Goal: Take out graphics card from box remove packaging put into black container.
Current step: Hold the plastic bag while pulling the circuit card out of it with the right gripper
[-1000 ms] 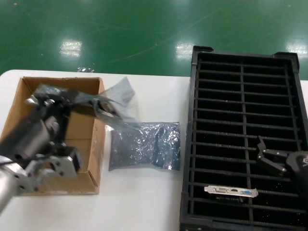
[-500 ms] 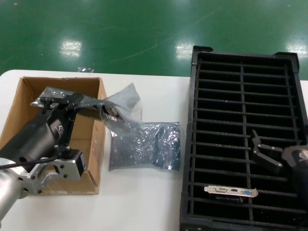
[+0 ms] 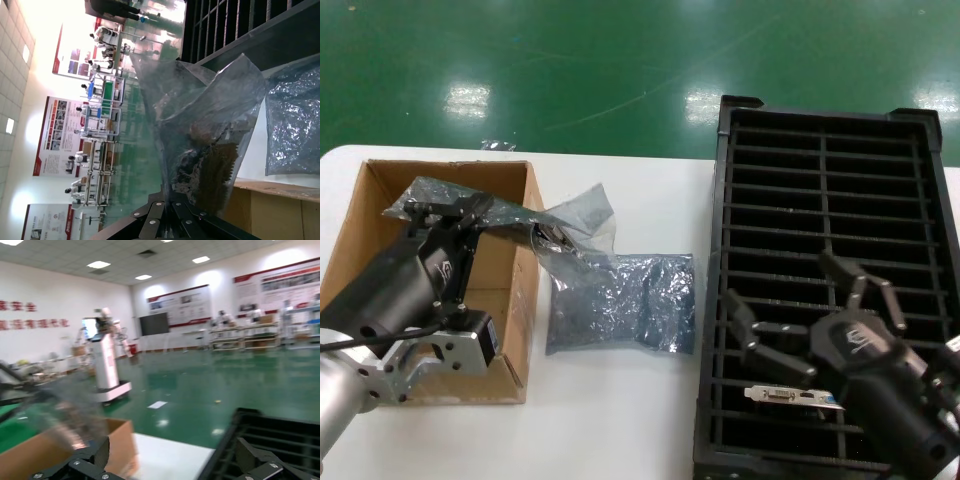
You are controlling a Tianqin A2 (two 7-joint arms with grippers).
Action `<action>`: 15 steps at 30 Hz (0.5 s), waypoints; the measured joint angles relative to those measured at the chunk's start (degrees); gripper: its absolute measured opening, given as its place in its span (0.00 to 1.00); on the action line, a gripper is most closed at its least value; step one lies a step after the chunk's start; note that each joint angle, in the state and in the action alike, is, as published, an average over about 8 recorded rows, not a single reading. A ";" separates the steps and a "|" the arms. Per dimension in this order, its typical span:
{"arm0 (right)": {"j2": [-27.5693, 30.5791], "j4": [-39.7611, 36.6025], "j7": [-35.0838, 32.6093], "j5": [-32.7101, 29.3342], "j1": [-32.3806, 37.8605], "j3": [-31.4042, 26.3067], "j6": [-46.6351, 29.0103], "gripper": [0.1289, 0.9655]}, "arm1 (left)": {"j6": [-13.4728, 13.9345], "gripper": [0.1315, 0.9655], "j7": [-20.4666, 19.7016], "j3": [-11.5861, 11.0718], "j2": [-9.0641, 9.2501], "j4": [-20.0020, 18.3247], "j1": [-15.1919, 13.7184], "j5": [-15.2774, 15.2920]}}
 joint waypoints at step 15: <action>3.06 3.15 0.40 0.42 0.26 -4.62 -5.86 0.72 | 0.00 0.01 -0.01 0.00 0.00 0.00 0.00 0.00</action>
